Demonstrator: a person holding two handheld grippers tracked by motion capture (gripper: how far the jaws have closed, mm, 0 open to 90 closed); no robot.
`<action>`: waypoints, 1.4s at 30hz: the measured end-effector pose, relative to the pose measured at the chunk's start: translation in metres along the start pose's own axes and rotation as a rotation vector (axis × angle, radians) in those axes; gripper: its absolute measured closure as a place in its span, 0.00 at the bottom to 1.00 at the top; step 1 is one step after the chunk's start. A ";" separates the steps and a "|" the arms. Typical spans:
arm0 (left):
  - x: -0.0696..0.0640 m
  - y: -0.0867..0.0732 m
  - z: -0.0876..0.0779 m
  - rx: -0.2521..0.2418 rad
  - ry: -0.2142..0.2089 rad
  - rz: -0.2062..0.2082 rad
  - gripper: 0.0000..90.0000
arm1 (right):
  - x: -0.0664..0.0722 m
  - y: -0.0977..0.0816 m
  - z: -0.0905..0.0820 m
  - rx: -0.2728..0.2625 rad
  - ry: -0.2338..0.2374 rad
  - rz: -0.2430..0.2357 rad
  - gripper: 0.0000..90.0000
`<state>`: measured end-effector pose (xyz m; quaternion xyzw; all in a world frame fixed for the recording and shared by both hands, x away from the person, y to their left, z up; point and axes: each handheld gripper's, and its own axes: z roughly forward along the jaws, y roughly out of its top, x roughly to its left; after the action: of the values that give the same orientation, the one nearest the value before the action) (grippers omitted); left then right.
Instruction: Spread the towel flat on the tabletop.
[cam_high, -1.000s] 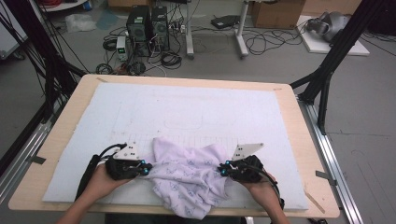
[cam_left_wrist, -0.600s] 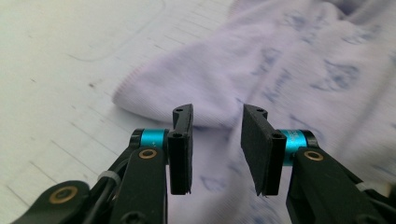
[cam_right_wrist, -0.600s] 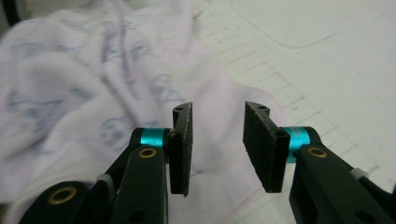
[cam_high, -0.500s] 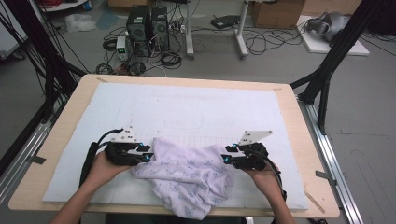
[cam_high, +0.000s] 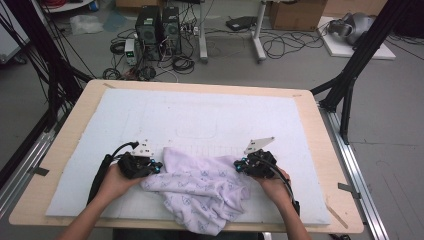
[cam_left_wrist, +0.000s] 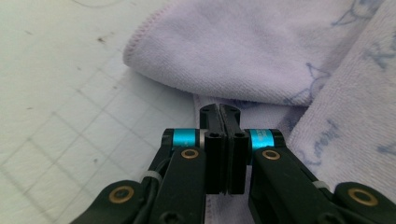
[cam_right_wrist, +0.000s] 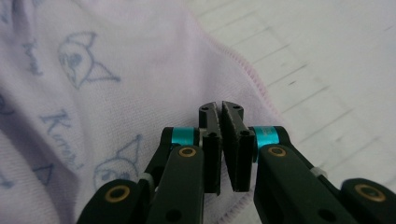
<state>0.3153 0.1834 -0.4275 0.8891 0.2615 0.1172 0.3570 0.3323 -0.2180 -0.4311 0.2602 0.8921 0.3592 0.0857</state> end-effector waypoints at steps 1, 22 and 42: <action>0.000 -0.001 -0.005 -0.009 0.012 -0.002 0.98 | 0.000 0.001 -0.004 -0.016 -0.011 -0.004 0.96; 0.008 -0.023 -0.072 -0.140 0.063 -0.054 0.68 | -0.009 0.018 -0.014 -0.086 -0.032 0.040 0.70; 0.022 -0.016 -0.004 0.004 0.082 -0.071 0.92 | -0.016 0.000 0.009 0.000 0.010 0.072 0.89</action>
<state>0.3264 0.2078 -0.4355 0.8744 0.3076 0.1401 0.3481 0.3487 -0.2208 -0.4386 0.2901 0.8827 0.3635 0.0682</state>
